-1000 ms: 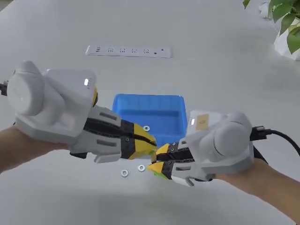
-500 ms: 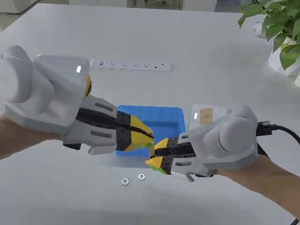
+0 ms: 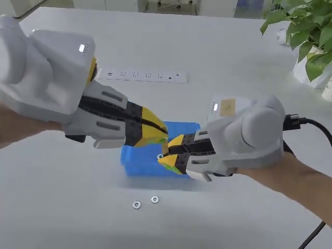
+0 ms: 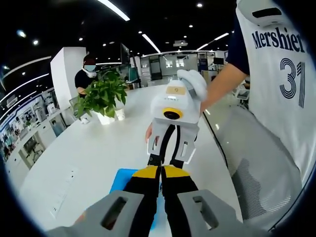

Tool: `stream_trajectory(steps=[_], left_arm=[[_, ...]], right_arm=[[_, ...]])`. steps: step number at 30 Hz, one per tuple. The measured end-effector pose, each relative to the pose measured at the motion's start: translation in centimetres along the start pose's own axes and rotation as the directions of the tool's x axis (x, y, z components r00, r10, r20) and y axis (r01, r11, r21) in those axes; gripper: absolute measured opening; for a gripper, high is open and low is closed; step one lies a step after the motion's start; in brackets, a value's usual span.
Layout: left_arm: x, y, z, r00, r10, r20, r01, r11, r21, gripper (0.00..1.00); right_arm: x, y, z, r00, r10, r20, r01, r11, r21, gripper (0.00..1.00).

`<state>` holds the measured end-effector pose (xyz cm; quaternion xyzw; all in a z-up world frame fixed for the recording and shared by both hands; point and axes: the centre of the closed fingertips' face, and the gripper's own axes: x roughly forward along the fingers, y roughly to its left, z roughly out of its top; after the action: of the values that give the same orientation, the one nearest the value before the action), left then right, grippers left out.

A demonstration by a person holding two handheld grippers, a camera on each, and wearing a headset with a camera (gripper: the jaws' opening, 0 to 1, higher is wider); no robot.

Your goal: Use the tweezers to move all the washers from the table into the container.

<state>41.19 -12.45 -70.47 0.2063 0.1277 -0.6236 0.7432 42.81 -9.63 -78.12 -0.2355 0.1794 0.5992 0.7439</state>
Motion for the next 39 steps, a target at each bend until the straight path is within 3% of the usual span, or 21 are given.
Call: stream_trajectory(steps=[6,22,33,39], left_arm=[[0.1,1.2,-0.3,1.0000,0.003,-0.001,-0.003,1.000,0.007,0.05],[1.2,4.5,-3.1,0.9994,0.012,-0.031,-0.012,1.000,-0.007,0.05],[2.5,5.1,-5.0,0.9985,-0.001,-0.054,-0.001,0.999,-0.036,0.05],[2.7,5.1,-5.4,0.9983,0.001,-0.058,-0.004,0.999,-0.048,0.05]], right_arm=[[0.5,-1.1,0.0,1.0000,-0.008,0.004,0.008,1.000,-0.001,0.11],[2.9,-4.0,-1.5,0.9999,-0.009,-0.009,0.009,1.000,0.015,0.11],[4.2,-4.5,-3.5,0.9988,0.014,-0.047,-0.013,1.000,0.026,0.11],[4.4,-4.4,-4.0,0.9983,0.018,-0.055,-0.016,0.999,0.036,0.11]])
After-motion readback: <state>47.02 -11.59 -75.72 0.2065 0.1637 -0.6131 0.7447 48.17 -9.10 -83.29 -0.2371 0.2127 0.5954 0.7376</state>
